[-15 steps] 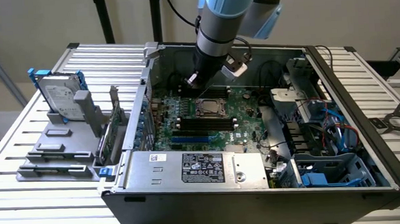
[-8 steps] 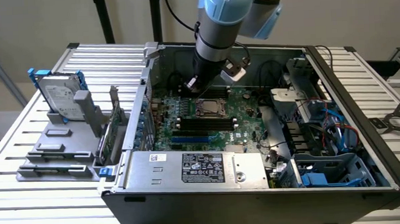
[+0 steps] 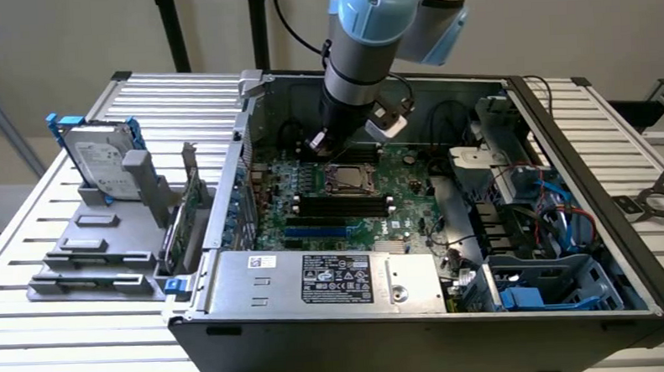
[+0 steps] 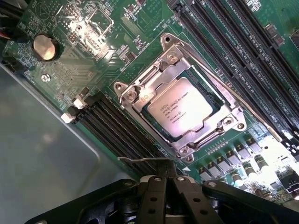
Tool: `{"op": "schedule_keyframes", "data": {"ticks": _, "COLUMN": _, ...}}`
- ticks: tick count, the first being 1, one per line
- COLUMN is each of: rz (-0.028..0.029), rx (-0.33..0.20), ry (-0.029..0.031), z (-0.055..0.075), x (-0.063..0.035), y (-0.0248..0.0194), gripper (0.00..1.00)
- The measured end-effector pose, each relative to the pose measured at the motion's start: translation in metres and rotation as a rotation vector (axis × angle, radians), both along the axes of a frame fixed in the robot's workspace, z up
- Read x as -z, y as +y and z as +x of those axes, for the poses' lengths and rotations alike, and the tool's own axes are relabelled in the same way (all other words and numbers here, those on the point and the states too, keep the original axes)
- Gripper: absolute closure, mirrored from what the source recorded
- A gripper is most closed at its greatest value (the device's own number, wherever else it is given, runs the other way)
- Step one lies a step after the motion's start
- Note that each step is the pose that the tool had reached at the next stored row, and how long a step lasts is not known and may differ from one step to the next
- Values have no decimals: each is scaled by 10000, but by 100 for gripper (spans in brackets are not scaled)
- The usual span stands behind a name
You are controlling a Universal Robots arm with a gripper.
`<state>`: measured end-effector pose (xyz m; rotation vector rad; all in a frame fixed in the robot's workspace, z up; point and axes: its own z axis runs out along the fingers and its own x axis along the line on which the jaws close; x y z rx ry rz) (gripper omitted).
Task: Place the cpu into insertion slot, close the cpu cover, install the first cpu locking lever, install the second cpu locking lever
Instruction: 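Install the first cpu locking lever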
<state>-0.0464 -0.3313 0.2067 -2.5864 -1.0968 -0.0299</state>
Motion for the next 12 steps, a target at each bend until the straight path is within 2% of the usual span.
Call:
{"op": "schedule_keyframes", "data": {"ticks": 4, "rz": -64, "rx": 2, "ry": 0, "z": 0, "x": 10, "y": 0, "gripper": 89}}
{"op": "schedule_keyframes", "data": {"ticks": 12, "rz": -275, "rx": 2, "ry": 1, "z": 55, "x": 48, "y": 1, "gripper": 89}}
